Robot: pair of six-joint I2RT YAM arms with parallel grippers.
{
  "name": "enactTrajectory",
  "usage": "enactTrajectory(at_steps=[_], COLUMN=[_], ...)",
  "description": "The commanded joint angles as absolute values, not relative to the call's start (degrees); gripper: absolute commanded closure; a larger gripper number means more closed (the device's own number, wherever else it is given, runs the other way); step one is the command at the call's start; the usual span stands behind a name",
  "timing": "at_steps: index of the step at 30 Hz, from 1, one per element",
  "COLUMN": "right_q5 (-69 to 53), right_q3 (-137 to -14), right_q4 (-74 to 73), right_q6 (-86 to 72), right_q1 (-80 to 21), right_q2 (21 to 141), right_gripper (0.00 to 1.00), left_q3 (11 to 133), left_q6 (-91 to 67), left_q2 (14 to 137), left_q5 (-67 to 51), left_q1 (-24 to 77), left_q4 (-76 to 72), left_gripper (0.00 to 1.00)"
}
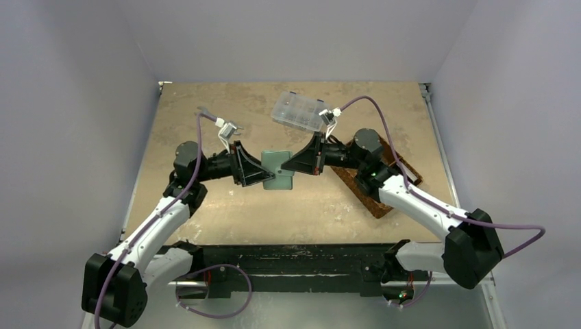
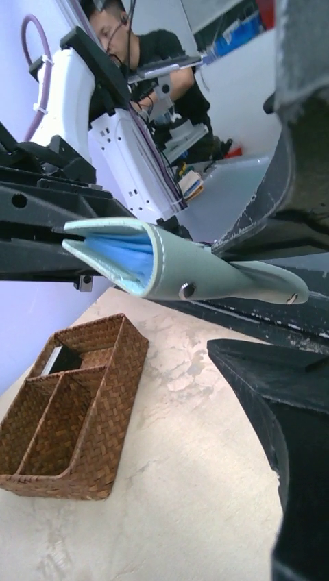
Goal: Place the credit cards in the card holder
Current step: Open the card holder at the center of the board.
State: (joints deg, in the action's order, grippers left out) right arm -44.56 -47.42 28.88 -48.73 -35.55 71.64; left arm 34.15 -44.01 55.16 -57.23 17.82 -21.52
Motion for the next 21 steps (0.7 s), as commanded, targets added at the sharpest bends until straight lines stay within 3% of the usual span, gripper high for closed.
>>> enactTrajectory(at_steps=[1,4,6,7,9,11,13,17,21], right_q5=[-47.05,-47.11,-46.83,-46.2,-39.76,-24.24,-10.6,4.73,17.64], right_q3=[-45.0,-43.44,-43.28,-43.66,-46.33,-51.0,-54.97,-60.89,-67.34], right_q4=[40.71,44.73,44.73,42.2,29.04,10.63,-2.62,-10.61,-11.83], right_q6=[-54.82,-57.41,-57.81,-56.31,-49.05,-38.33,-33.16,-32.01,-32.59], right_q1=[-35.31,-35.28,-35.33,-35.33,-35.33,-37.02,-40.48,-46.52,-54.91], right_q2=[71.88,72.77,73.43,73.35,72.19,70.48,69.93,71.78,75.34], right_gripper=[1.0,1.0,1.0,0.99,0.76,0.5,0.35,0.32,0.32], left_q3=[32.7,30.65,30.98,31.46,33.46,37.85,42.07,45.92,45.77], left_q6=[-56.42,-59.69,-57.5,-55.62,-49.46,-39.52,-32.18,-25.13,-23.82], left_q2=[56.34,55.21,54.24,53.6,51.9,50.2,49.5,50.41,51.8], left_q5=[-55.78,-56.02,-55.7,-55.27,-51.85,-43.25,-33.51,-23.21,-20.66], left_q1=[18.11,18.08,18.11,18.11,18.11,18.11,18.11,18.11,18.11], left_q4=[-33.99,-40.42,-37.84,-34.26,-24.11,-7.75,4.91,14.0,14.46], left_gripper=[0.52,0.85,1.0,1.0,1.0,1.0,1.0,1.0,1.0])
